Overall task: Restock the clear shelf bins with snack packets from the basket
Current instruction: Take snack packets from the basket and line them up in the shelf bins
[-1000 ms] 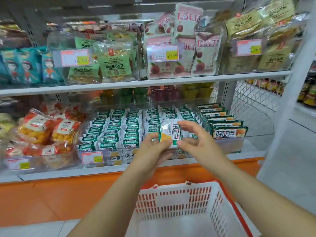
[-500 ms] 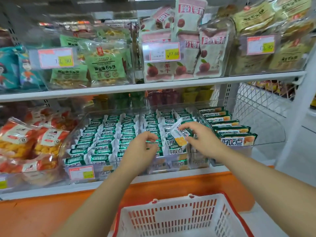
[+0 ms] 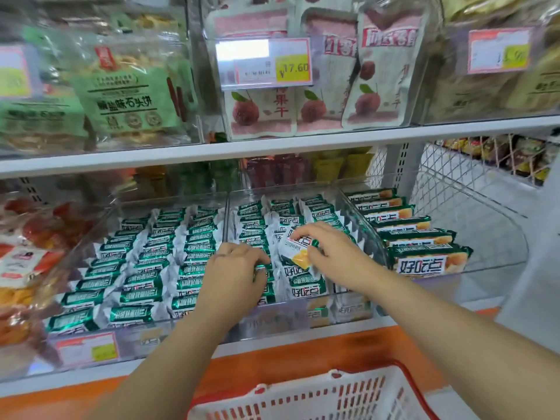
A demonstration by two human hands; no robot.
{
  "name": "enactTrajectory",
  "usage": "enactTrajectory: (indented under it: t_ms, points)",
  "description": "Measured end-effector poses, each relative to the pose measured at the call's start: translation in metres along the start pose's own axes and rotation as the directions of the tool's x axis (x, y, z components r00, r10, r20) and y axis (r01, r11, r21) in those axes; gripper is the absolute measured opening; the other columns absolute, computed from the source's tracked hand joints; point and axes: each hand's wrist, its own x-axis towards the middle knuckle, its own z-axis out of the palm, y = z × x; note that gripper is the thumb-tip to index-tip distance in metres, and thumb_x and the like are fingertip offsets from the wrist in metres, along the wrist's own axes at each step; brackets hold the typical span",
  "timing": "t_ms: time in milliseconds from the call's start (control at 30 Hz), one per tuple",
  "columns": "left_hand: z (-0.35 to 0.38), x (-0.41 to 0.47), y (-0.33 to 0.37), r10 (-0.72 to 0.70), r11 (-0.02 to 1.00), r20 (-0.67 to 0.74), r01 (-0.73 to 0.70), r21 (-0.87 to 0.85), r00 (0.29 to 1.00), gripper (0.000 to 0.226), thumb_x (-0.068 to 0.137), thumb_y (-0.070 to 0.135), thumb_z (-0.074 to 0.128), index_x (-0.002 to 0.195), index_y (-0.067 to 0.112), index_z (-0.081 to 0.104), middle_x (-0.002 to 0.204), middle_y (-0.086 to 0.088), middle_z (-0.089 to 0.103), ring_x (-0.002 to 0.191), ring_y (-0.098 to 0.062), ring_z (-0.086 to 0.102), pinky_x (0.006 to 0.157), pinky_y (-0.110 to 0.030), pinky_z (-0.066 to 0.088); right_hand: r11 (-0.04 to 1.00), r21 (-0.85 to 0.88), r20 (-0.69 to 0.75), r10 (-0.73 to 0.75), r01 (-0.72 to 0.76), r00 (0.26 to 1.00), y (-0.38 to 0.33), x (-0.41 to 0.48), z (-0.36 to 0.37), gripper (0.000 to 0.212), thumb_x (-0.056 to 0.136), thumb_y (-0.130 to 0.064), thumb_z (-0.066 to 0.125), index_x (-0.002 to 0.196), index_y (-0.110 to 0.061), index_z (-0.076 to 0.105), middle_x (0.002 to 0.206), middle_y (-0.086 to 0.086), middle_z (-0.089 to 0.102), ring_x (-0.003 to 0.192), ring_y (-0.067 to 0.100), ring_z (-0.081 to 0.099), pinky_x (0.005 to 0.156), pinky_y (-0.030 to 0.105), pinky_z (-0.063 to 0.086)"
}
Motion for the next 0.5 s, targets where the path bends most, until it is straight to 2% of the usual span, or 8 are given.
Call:
enactTrajectory:
  t_ms: [100, 167, 200, 267, 300, 367, 433, 500]
  points:
    - [-0.004, 0.006, 0.004, -0.036, 0.998, 0.043, 0.034, 0.045, 0.998, 0.025, 0.094, 0.031, 0.049, 0.117, 0.034, 0.058, 0.127, 0.011, 0.056, 0.126, -0.016, 0.04, 0.115, -0.042, 0.02, 0.999, 0.03, -0.017, 0.012, -0.011, 1.0, -0.001, 0.005, -0.012, 0.031, 0.097, -0.008, 0.044, 0.117, -0.029, 0.054, 0.131, -0.012, 0.042, 0.058, 0.0, 0.052, 0.051, 0.013, 0.041]
    - [-0.007, 0.012, 0.006, -0.05, 0.997, 0.065, 0.046, 0.058, 0.997, 0.024, 0.095, 0.03, 0.047, 0.116, 0.033, 0.057, 0.128, 0.009, 0.054, 0.126, -0.017, 0.042, 0.116, -0.048, 0.009, 1.0, 0.025, -0.053, 0.016, -0.014, 0.998, -0.002, 0.012, -0.024, 0.032, 0.096, -0.005, 0.045, 0.115, -0.029, 0.055, 0.13, -0.011, 0.043, 0.05, 0.0, 0.049, 0.047, 0.013, 0.04]
    - [-0.009, 0.017, 0.007, -0.049, 0.997, 0.067, 0.045, 0.063, 0.997, 0.023, 0.095, 0.029, 0.046, 0.115, 0.033, 0.057, 0.128, 0.008, 0.054, 0.126, -0.017, 0.042, 0.116, -0.049, 0.006, 1.0, 0.007, -0.074, 0.008, -0.008, 0.997, -0.002, 0.018, -0.028, 0.033, 0.096, -0.004, 0.045, 0.114, -0.03, 0.055, 0.13, -0.01, 0.043, 0.056, 0.003, 0.054, 0.051, 0.015, 0.042]
    - [-0.011, 0.029, 0.009, -0.032, 0.996, 0.074, 0.025, 0.086, 0.997, 0.023, 0.096, 0.028, 0.045, 0.114, 0.032, 0.057, 0.128, 0.007, 0.054, 0.126, -0.018, 0.043, 0.116, -0.051, 0.004, 0.999, -0.039, -0.103, -0.016, 0.012, 0.995, -0.002, 0.029, -0.035, 0.034, 0.095, -0.003, 0.044, 0.113, -0.03, 0.056, 0.131, -0.007, 0.044, 0.083, 0.013, 0.062, 0.063, 0.02, 0.047]
    - [-0.011, 0.036, 0.01, -0.018, 0.995, 0.085, 0.009, 0.103, 0.996, 0.024, 0.096, 0.028, 0.044, 0.116, 0.031, 0.057, 0.129, 0.007, 0.053, 0.126, -0.019, 0.044, 0.115, -0.051, 0.004, 0.998, -0.057, -0.113, -0.024, 0.018, 0.993, -0.001, 0.035, -0.037, 0.034, 0.095, -0.002, 0.044, 0.113, -0.029, 0.056, 0.131, -0.006, 0.044, 0.085, 0.013, 0.061, 0.064, 0.019, 0.048]
    - [-0.009, 0.053, 0.012, 0.009, 0.993, 0.145, -0.026, 0.117, 0.989, 0.03, 0.097, 0.028, 0.044, 0.125, 0.028, 0.054, 0.135, 0.004, 0.051, 0.127, -0.02, 0.044, 0.116, -0.051, 0.006, 0.997, -0.076, -0.13, -0.017, 0.007, 0.991, 0.001, 0.048, -0.038, 0.035, 0.095, -0.001, 0.044, 0.113, -0.029, 0.056, 0.131, -0.004, 0.045, 0.061, 0.0, 0.054, 0.05, 0.011, 0.042]
    - [-0.003, 0.071, 0.013, 0.035, 0.994, 0.239, -0.06, 0.095, 0.97, 0.039, 0.097, 0.025, 0.045, 0.136, 0.024, 0.046, 0.142, -0.002, 0.047, 0.129, -0.022, 0.043, 0.115, -0.048, 0.021, 0.998, -0.055, -0.144, 0.004, -0.012, 0.99, 0.005, 0.06, -0.036, 0.037, 0.094, 0.001, 0.042, 0.113, -0.028, 0.057, 0.13, 0.004, 0.051, 0.043, 0.005, 0.043, 0.038, 0.012, 0.033]
    - [0.005, 0.086, 0.013, 0.058, 0.997, 0.341, -0.075, 0.036, 0.938, 0.047, 0.097, 0.022, 0.043, 0.143, 0.02, 0.037, 0.148, -0.008, 0.039, 0.131, -0.026, 0.041, 0.108, -0.043, 0.034, 0.999, -0.002, -0.142, 0.04, -0.041, 0.989, 0.011, 0.065, -0.032, 0.039, 0.094, 0.003, 0.041, 0.112, -0.027, 0.058, 0.119, 0.015, 0.06, 0.042, 0.014, 0.04, 0.035, 0.018, 0.03]
